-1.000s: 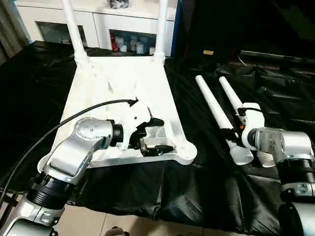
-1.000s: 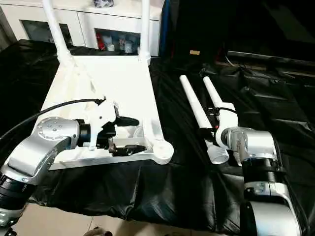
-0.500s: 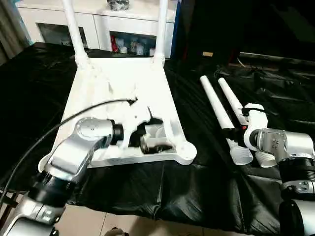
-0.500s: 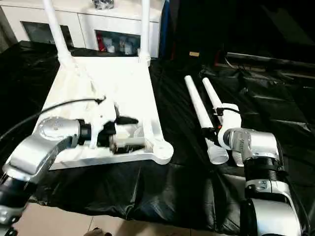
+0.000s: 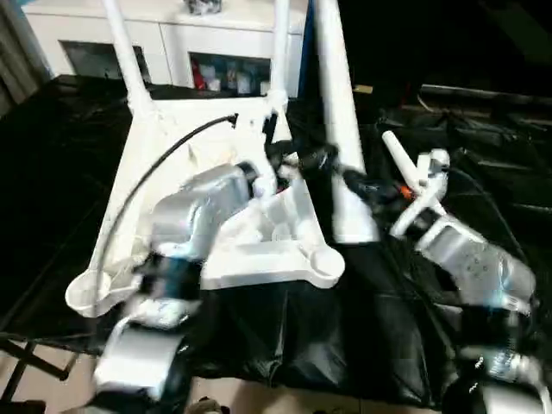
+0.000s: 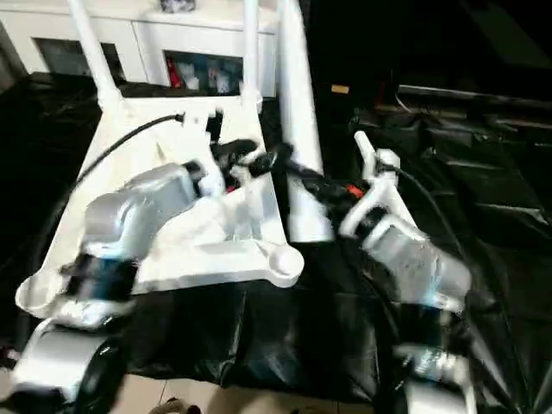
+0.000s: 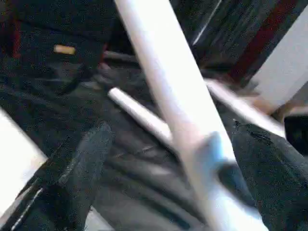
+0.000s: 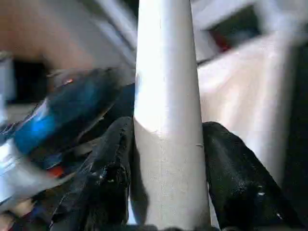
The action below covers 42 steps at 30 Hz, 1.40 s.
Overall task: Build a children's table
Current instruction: Pick table leg
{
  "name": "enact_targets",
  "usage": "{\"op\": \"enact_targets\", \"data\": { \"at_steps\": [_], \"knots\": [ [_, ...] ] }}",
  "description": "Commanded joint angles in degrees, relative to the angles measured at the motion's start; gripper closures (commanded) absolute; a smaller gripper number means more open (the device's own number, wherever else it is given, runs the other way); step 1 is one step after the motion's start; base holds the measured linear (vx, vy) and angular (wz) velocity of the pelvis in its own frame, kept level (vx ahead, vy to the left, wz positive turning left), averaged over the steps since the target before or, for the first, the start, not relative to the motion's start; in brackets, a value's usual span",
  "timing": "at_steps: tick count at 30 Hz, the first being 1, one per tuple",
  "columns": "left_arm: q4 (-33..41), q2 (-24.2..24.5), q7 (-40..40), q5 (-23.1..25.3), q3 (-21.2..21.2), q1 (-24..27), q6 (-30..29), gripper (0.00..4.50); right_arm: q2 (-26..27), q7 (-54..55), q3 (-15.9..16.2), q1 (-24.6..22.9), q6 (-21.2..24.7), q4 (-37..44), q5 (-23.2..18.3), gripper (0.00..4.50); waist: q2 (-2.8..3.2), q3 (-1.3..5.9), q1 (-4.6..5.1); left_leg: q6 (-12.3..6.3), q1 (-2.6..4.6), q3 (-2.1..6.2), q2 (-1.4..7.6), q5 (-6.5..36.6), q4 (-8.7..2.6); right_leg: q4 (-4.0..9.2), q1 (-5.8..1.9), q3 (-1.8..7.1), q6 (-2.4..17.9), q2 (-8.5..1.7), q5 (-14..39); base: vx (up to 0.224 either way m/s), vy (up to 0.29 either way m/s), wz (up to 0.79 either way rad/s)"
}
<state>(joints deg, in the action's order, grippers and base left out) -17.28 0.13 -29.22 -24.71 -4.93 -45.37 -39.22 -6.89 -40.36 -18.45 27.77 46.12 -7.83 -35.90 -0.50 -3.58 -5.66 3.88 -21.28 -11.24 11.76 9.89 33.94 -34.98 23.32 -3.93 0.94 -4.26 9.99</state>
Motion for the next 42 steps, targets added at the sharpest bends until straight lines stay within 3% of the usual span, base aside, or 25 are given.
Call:
{"op": "enact_targets", "data": {
  "at_steps": [1,8,10,12,16,19,21,22,25,26,28,33,42],
  "knots": [
    [1.5,-1.6,0.2,-3.5,-1.8,-0.9,-2.9,0.0,0.1,-1.9,1.6,-1.1,0.0,1.8,-1.1,2.68,-0.19,4.7,-0.4,-2.79,0.65,0.73,1.14,6.4,-3.11,3.79,-3.48,2.21,13.0,-3.49,7.5,0.0,0.0,0.0],
    [4.3,-3.4,0.5,-8.0,-3.0,-0.5,-6.9,0.0,0.2,-2.2,4.2,-2.0,0.1,3.3,-1.3,2.68,-0.33,4.36,-0.73,-1.28,0.74,0.8,1.07,8.5,-3.39,4.75,-3.22,2.26,9.1,-3.58,14.8,0.0,0.0,0.0],
    [5.2,-3.5,1.4,-8.0,-3.0,-0.3,-7.5,0.0,0.2,-1.9,4.7,-2.1,-0.2,3.9,-1.5,2.68,-0.72,4.39,-0.82,-1.19,0.61,0.85,1.11,7.9,-3.48,4.64,-3.29,2.26,8.5,-3.58,14.3,0.0,0.0,0.0],
    [5.5,-3.9,3.9,-7.0,-3.3,-0.1,-7.8,0.0,0.3,-1.2,5.8,-2.2,-1.3,4.4,-0.2,2.68,-0.47,4.42,-0.86,-1.07,0.53,0.92,1.21,7.4,-3.46,4.42,-3.28,2.28,8.5,-3.62,13.2,0.0,0.0,0.0],
    [5.4,-4.5,7.6,-5.8,-3.8,-0.3,-8.1,0.0,0.5,0.4,7.3,-2.4,-3.1,5.3,1.8,2.68,-0.66,4.38,-0.88,-1.11,0.46,0.86,1.06,7.1,-3.41,4.52,-3.27,2.34,7.9,-3.55,13.2,0.0,0.0,0.0],
    [4.9,-5.3,11.1,-4.6,-4.1,-0.2,-8.0,0.35,1.7,4.3,9.7,-2.0,-5.9,6.6,5.8,2.68,-0.59,4.39,-0.77,-0.86,0.41,0.9,1.06,6.8,-3.46,4.51,-3.23,2.32,7.5,-3.53,13.2,0.0,0.0,0.0],
    [3.2,-6.5,16.5,-2.0,-4.8,0.1,-5.4,0.5,4.1,10.3,13.5,-1.0,-9.4,8.3,11.4,2.68,-0.36,4.37,-0.52,0.02,0.43,1.01,1.05,6.9,-3.55,4.55,-3.12,2.37,6.9,-3.48,13.0,0.0,0.0,0.0],
    [2.4,-7.2,18.6,-1.7,-5.7,-0.1,-3.9,0.77,5.0,12.9,14.6,-0.5,-10.4,8.3,13.2,2.68,-0.36,4.4,-0.31,0.25,0.44,1.02,0.99,7.0,-3.59,4.55,-3.11,2.36,6.7,-3.43,12.8,0.0,0.0,0.0],
    [1.6,-8.0,20.7,-1.8,-7.0,-0.4,-2.3,0.87,5.4,13.9,15.6,-0.3,-10.1,8.5,13.7,2.68,-0.34,4.33,-0.23,0.22,0.51,0.99,0.87,8.0,-3.6,4.69,-3.18,2.39,6.7,-3.36,13.4,0.0,0.0,0.0],
    [0.9,-8.7,22.3,-2.0,-8.0,-0.7,-1.3,0.87,6.4,16.0,16.5,0.1,-9.9,9.0,14.4,2.68,-0.07,4.37,-0.17,0.07,0.59,1.0,0.95,8.6,-3.62,4.66,-3.0,2.44,6.6,-3.33,13.1,0.0,0.0,0.0],
    [0.6,-9.0,22.9,-2.0,-8.4,-0.8,-0.3,1.19,7.2,17.6,17.4,0.4,-9.8,9.6,15.2,2.68,-0.21,4.37,-0.04,0.12,0.54,1.05,0.94,8.8,-3.71,4.66,-3.11,2.39,6.4,-3.27,12.4,0.0,0.0,0.0],
    [-0.2,-9.6,26.1,-0.7,-9.6,-1.2,3.4,1.43,8.9,21.1,20.1,0.4,-13.4,9.4,19.8,2.68,-0.07,4.32,0.25,0.82,0.58,1.09,0.93,9.4,-3.82,4.54,-3.08,2.47,6.2,-3.29,11.4,0.0,0.0,0.0],
    [-0.7,-10.4,27.5,-1.7,-9.9,-1.1,5.0,2.13,8.4,20.7,21.9,0.4,-14.2,9.7,20.2,2.68,-0.24,4.23,0.52,0.5,0.53,1.06,0.97,9.8,-3.82,4.51,-3.08,2.57,6.1,-3.3,11.6,0.0,0.0,0.0]
  ]
}}
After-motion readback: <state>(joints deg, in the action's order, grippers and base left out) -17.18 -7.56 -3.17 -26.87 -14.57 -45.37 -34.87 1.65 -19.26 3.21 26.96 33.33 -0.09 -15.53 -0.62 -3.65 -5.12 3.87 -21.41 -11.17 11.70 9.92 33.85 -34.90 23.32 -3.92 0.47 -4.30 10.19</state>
